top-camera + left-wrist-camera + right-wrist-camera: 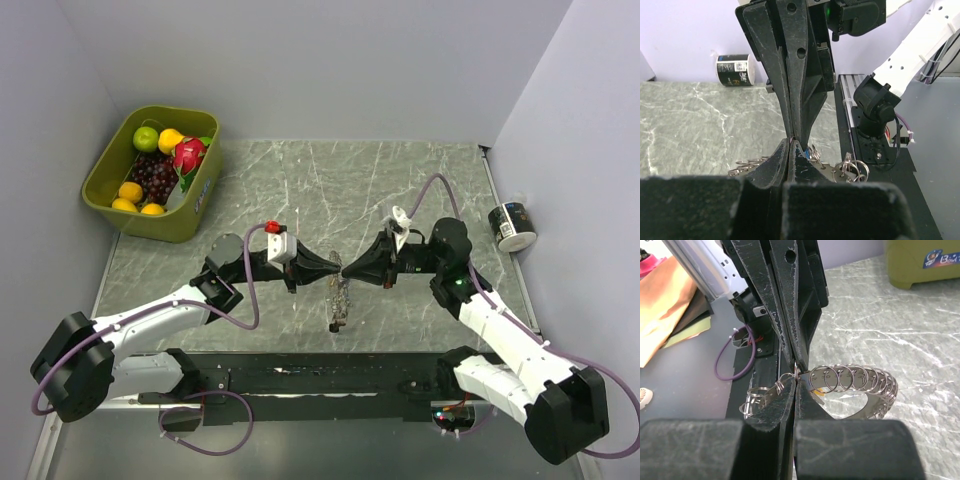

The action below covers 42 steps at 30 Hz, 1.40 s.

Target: Put the keys on the keyring

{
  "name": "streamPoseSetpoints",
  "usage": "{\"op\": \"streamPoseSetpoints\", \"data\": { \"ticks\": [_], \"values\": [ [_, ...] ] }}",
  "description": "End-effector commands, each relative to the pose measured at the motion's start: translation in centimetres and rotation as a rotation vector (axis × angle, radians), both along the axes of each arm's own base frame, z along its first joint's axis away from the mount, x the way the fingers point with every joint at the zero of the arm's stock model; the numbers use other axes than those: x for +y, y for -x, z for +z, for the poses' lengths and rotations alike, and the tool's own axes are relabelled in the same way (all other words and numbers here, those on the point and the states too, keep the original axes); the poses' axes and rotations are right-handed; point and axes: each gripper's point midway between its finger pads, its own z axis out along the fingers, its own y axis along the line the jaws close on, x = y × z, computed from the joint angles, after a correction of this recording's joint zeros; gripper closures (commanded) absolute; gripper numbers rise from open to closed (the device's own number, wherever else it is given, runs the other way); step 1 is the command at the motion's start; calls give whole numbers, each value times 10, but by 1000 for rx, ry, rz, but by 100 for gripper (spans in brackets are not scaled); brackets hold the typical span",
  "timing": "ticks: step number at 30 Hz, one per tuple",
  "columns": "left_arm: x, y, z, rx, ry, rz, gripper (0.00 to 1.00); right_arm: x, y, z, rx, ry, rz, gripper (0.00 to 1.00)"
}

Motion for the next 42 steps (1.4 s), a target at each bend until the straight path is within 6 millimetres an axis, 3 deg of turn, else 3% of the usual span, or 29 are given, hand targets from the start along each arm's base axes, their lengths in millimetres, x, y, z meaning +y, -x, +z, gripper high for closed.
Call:
{"op": "streamPoseSetpoints", "data": {
  "ticks": [1,5,12,15,19,20,22,23,25,26,33,42],
  "values": [
    [-2,8,34,-91,53,-40,99,0,-13,19,-54,-14,-51,100],
    [-2,5,23,-60,0,-23,98,0,-19,13,-32,12,-79,100],
    [2,-5,5,-60,-162,24,84,-2,-29,6,30,77,-122,100],
    [7,-9,-6,-28,-268,42,73,-4,-35,-1,42,113,-152,100],
    [10,-13,-10,-17,-346,55,52,-5,-36,-11,76,149,-166,100],
    [9,-15,-4,-20,-350,57,50,-5,-37,-11,77,155,-169,100],
    [11,-15,-15,10,-414,47,44,-6,-39,-18,85,185,-175,100],
    [10,-17,-8,1,-420,46,43,-5,-38,-18,84,192,-171,100],
    [11,-17,-22,32,-496,27,41,-4,-38,-25,90,217,-166,100],
    [9,-18,-14,24,-496,18,41,-3,-39,-25,82,224,-172,100],
    [-1,-27,-40,103,-656,-57,44,2,-34,-36,72,283,-149,100],
    [-10,-34,-56,119,-684,-83,59,2,-34,-37,64,293,-152,100]
  ]
}}
